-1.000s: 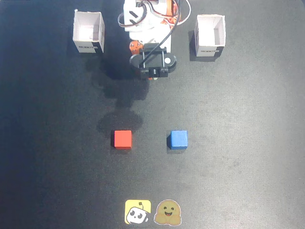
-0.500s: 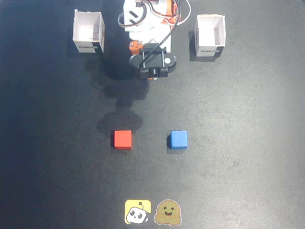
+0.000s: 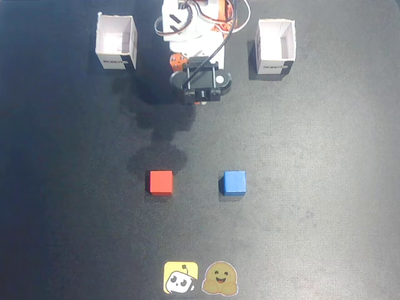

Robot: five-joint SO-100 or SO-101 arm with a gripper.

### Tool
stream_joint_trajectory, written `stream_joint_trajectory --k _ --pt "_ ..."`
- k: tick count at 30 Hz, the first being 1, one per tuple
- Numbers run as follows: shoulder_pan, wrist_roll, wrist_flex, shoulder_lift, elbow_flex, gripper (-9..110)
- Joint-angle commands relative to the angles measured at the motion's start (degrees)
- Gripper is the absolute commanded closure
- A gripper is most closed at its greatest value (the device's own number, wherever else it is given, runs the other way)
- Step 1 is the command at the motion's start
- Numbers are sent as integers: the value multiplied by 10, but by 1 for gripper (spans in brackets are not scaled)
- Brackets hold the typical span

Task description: Put the red cube in the right box and the blue cube in the left box.

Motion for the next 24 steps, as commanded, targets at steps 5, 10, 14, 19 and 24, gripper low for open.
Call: stream_joint_trajectory --k 5,10,14,19,24 --pt "11 -6 0 5 -2 101" --pt "11 -5 -11 5 -2 101" --pt "11 -5 -16 5 -15 101" --pt "18 -11 -30 5 -27 101" --pt "29 -25 -58 -25 -49 101"
